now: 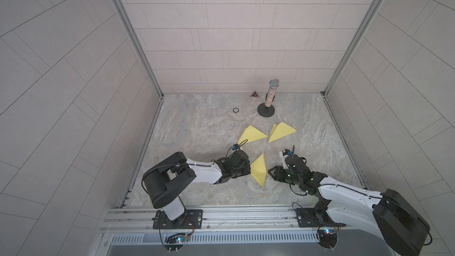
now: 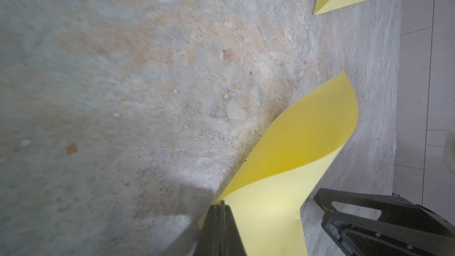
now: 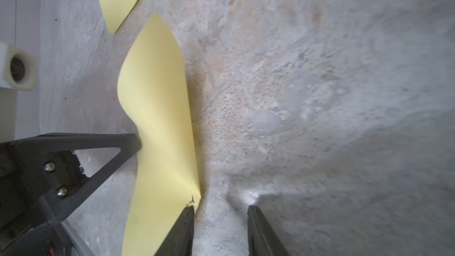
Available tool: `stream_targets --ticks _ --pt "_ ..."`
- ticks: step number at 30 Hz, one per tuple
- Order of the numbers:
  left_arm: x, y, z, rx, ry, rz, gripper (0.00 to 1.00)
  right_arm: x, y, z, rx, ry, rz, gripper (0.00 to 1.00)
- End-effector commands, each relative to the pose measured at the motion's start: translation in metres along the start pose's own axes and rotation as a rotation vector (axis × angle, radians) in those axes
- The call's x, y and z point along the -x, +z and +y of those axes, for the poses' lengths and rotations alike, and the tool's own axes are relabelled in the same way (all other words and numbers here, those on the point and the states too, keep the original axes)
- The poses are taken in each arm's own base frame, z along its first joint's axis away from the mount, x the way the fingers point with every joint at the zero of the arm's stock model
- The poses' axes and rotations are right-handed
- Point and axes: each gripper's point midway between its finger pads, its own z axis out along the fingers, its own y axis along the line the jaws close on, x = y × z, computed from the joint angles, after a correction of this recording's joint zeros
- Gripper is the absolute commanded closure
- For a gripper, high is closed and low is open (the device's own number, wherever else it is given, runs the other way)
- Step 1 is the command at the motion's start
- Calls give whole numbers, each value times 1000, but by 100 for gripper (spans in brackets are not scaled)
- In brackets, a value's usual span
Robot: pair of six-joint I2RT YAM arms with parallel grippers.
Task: Fold the square paper diagonally
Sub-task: Fold the paper at the center of the board.
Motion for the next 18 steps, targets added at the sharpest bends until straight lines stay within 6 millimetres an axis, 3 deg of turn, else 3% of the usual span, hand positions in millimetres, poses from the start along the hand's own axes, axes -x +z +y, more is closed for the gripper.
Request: stream_targets --ticks 1,6,11,18 --pt "-42 -3 93 328 14 135 100 -27 6 -7 -1 118 127 60" --pt "-42 -3 93 331 11 132 100 -38 6 -22 -57 305 126 59" --pt "-42 -3 93 329 12 132 100 -41 1 -21 -61 376 89 55" --pt "-42 -4 93 329 13 128 100 -46 11 -29 -64 485 53 56"
